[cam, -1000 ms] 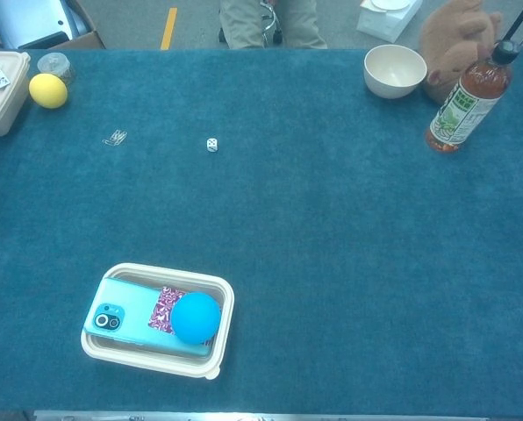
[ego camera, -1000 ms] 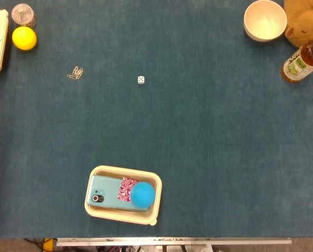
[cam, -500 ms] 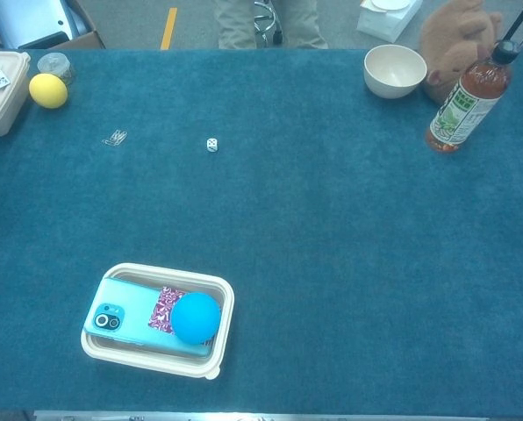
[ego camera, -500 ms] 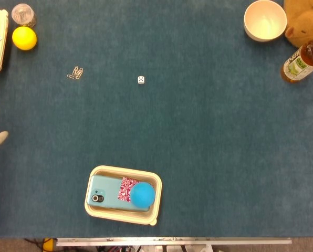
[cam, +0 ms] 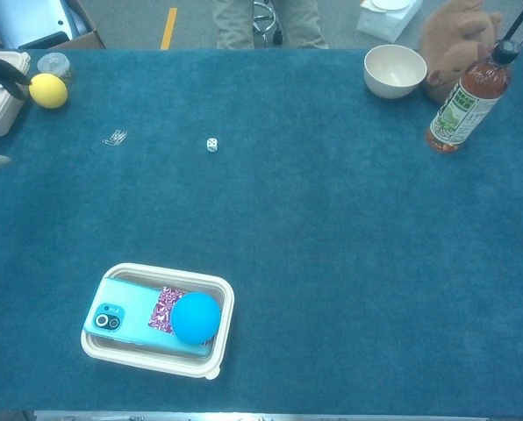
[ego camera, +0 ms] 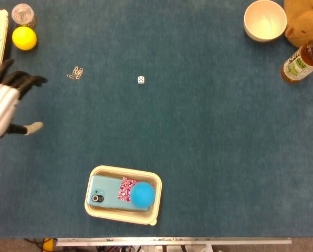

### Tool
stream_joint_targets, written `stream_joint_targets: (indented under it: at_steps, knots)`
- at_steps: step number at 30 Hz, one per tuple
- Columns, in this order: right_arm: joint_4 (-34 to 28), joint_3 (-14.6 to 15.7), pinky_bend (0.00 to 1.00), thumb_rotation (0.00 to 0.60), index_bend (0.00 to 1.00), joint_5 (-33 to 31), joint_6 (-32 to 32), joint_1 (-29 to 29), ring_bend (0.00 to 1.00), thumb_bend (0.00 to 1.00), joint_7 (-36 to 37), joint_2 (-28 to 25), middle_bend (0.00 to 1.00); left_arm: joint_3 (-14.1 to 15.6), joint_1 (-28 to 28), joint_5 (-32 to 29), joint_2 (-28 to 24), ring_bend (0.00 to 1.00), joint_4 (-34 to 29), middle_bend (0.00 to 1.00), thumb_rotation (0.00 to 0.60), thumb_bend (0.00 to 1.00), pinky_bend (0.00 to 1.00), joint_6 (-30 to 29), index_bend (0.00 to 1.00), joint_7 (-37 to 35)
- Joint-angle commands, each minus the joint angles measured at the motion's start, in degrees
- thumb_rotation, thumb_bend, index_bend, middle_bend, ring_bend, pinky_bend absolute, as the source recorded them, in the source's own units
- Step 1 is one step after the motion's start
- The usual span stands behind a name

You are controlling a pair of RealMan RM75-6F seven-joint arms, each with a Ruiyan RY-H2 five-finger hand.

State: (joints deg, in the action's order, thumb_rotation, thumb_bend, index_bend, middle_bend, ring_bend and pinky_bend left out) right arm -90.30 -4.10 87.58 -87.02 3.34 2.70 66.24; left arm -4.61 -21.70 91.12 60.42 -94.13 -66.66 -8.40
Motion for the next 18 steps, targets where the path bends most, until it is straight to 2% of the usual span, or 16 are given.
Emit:
stream_joint_targets:
  at_steps: [1, 4, 8, 13, 18]
  knots:
    - [0.2, 0.0, 0.42, 0.600, 0.40, -0.2, 0.4, 0.3, 0.26, 0.29, -0.1, 0.2, 0.33, -0.1, -3.4, 1.0, 1.5, 0.33, 1.7, 0.45, 0.600, 0.11, 0.20, 3.8, 0.23, -0.3]
    - [0.6, 0.0, 0.42, 0.600, 0.40, -0.3, 1.0, 0.6, 0.26, 0.29, -0.1, 0.5, 0.33, -0.2, -6.4, 1.0, 2.9, 0.39, 2.8, 0.52, 0.600, 0.11, 0.32, 7.5, 0.23, 0.3]
    - [1.2, -0.1, 0.42, 0.600, 0.40, -0.7, 1.5, 0.8, 0.26, 0.29, 0.1, 0.7, 0.33, -0.4, -9.4, 1.2, 4.6, 0.54, 4.1, 0.71, 0.600, 0.11, 0.49, 10.3, 0.23, 1.1]
    - [1.8, -0.2, 0.42, 0.600, 0.40, -1.0, 1.9, 1.1, 0.26, 0.29, 0.5, 0.8, 0.33, -0.4, -12.6, 1.1, 6.7, 0.70, 6.0, 0.87, 0.600, 0.11, 0.71, 13.5, 0.23, 1.5]
    - [2.4, -0.3, 0.42, 0.600, 0.40, -1.2, 2.4, 1.3, 0.26, 0.29, 0.9, 1.0, 0.33, -0.5, -15.4, -0.1, 9.0, 0.79, 8.0, 0.96, 0.600, 0.11, 0.80, 16.3, 0.19, 1.5]
